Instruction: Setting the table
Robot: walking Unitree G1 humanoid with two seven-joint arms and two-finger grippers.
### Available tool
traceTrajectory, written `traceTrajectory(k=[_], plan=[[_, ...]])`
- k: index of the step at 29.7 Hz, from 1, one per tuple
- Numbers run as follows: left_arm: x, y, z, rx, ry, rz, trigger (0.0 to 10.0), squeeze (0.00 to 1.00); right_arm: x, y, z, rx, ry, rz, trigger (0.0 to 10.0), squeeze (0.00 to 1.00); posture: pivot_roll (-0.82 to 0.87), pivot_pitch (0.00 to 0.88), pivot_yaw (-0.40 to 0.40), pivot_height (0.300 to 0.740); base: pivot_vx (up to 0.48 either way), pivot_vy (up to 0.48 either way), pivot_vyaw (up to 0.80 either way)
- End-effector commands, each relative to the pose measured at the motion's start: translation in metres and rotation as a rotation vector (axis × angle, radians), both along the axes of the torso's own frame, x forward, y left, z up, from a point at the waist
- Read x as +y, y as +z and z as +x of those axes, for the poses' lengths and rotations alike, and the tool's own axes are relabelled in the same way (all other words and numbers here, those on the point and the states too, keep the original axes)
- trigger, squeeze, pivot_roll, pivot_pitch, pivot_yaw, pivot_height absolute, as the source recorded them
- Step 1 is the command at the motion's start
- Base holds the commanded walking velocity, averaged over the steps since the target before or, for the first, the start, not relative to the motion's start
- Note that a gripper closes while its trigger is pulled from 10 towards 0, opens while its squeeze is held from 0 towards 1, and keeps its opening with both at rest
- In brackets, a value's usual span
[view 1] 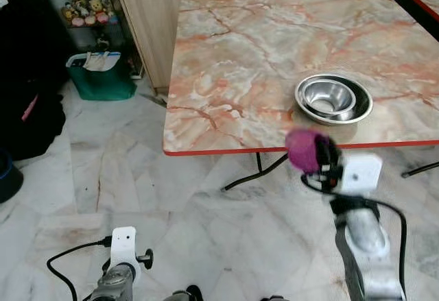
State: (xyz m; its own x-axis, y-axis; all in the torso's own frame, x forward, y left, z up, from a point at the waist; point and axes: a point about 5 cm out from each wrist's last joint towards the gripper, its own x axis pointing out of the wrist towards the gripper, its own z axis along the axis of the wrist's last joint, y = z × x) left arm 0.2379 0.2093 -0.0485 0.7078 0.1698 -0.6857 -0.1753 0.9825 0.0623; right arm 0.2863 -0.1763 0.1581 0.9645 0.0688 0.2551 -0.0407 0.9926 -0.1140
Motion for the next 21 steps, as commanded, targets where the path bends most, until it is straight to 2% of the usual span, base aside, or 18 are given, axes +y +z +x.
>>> traceTrajectory(k=[1,4,9,13,21], plan=[[0.005,-0.003,-0.005,0.016,0.014,0.012,10.0,0.00,0.001,0.003,0.003,0.010,-0.005,0.031,10.0,0.00,-0.12,0.161,0.080,0.740,0.000,0.000,0.00],[0.005,-0.003,-0.005,0.019,0.012,0.015,10.0,0.00,-0.001,0.003,0.022,0.067,-0.076,0.016,10.0,0.00,-0.12,0.164,0.082,0.740,0.301,0.000,0.00],[0.005,-0.003,-0.005,0.019,0.013,0.015,10.0,0.00,0.000,0.008,0.031,0.077,-0.088,0.061,10.0,0.00,-0.12,0.164,0.082,0.740,0.356,0.000,0.00],[0.006,-0.002,-0.004,0.017,0.011,0.017,10.0,0.00,0.004,0.021,0.045,0.068,-0.106,-0.013,10.0,0.00,-0.11,0.152,0.080,0.740,0.385,0.000,0.00],[0.006,-0.001,-0.003,0.013,0.010,0.017,10.0,0.00,0.013,0.027,0.052,0.052,-0.078,-0.005,10.0,0.00,-0.10,0.144,0.076,0.740,0.386,0.000,0.00]])
